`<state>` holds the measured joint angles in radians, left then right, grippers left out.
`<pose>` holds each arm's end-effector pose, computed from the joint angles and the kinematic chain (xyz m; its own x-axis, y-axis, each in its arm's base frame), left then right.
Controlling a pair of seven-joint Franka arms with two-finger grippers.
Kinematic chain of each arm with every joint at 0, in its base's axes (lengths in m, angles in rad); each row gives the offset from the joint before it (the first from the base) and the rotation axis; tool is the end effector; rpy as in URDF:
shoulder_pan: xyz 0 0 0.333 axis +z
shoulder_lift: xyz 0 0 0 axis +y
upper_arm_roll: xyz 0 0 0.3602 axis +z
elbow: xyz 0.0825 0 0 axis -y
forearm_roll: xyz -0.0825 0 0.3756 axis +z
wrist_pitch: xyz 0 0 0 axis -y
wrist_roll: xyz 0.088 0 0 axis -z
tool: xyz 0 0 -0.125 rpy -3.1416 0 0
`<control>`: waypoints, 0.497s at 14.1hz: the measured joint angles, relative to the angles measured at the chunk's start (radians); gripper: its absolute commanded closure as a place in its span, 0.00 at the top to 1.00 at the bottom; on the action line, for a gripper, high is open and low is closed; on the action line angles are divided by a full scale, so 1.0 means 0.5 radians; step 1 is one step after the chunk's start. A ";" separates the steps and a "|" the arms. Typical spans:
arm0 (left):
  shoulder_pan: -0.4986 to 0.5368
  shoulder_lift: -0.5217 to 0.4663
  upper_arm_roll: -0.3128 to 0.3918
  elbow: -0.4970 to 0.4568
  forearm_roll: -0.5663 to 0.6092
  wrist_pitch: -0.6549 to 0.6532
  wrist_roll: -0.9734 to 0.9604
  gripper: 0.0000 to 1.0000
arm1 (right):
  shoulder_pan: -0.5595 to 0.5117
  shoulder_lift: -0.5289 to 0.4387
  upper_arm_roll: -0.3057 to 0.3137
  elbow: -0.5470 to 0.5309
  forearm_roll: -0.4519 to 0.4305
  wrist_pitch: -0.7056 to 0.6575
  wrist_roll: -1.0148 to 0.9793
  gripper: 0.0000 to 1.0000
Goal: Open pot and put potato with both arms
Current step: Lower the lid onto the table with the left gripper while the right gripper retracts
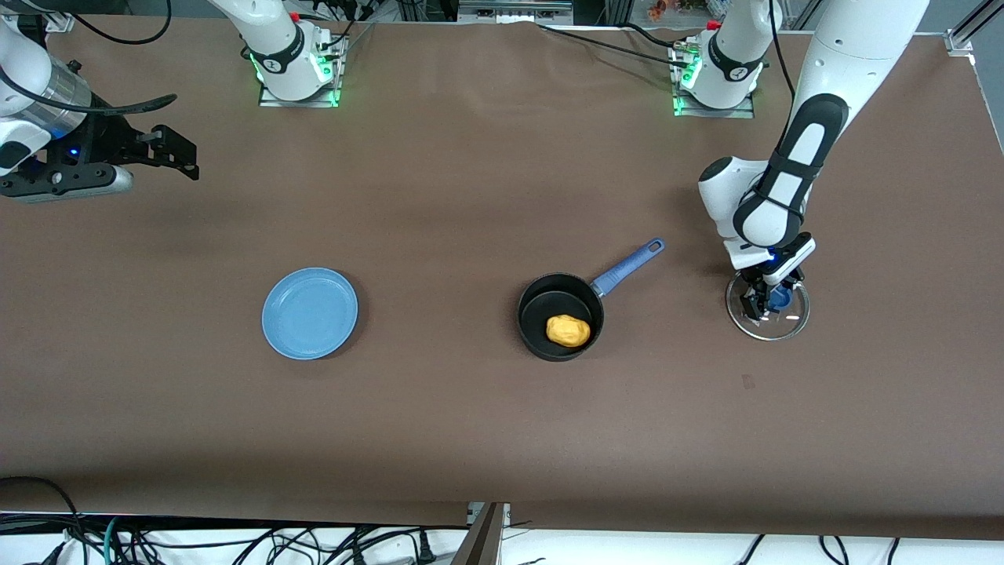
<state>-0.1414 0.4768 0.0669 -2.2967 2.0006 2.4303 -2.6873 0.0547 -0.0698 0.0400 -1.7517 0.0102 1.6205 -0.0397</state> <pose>0.5113 -0.0229 0.1557 0.4573 0.3752 0.8063 0.6782 -0.7336 -0.0433 0.5173 0.0511 0.6082 0.9892 0.1330 -0.0611 0.1327 -0.9911 -0.0098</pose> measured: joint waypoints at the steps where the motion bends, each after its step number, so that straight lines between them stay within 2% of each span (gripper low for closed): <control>1: 0.000 0.002 0.000 0.000 0.000 -0.002 -0.007 0.00 | -0.002 0.007 0.000 0.016 -0.001 0.009 0.000 1.00; 2: 0.000 0.003 0.000 0.001 0.000 -0.002 -0.014 0.04 | -0.005 0.020 0.000 0.043 -0.003 0.013 0.000 1.00; 4: 0.000 0.007 -0.004 0.001 0.000 -0.001 -0.026 0.31 | -0.021 0.062 -0.001 0.111 -0.006 0.017 0.000 1.00; 5: 0.000 0.009 -0.007 0.002 0.000 -0.001 -0.029 0.33 | -0.031 0.083 -0.002 0.141 -0.006 0.017 0.000 1.00; 7: 0.000 0.010 -0.009 0.003 0.000 0.000 -0.031 0.44 | -0.042 0.119 -0.003 0.176 -0.014 0.017 0.000 1.00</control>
<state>-0.1416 0.4817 0.0626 -2.2951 2.0007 2.4303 -2.7026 0.0339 -0.0101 0.0385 -1.6637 0.0033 1.6290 -0.0397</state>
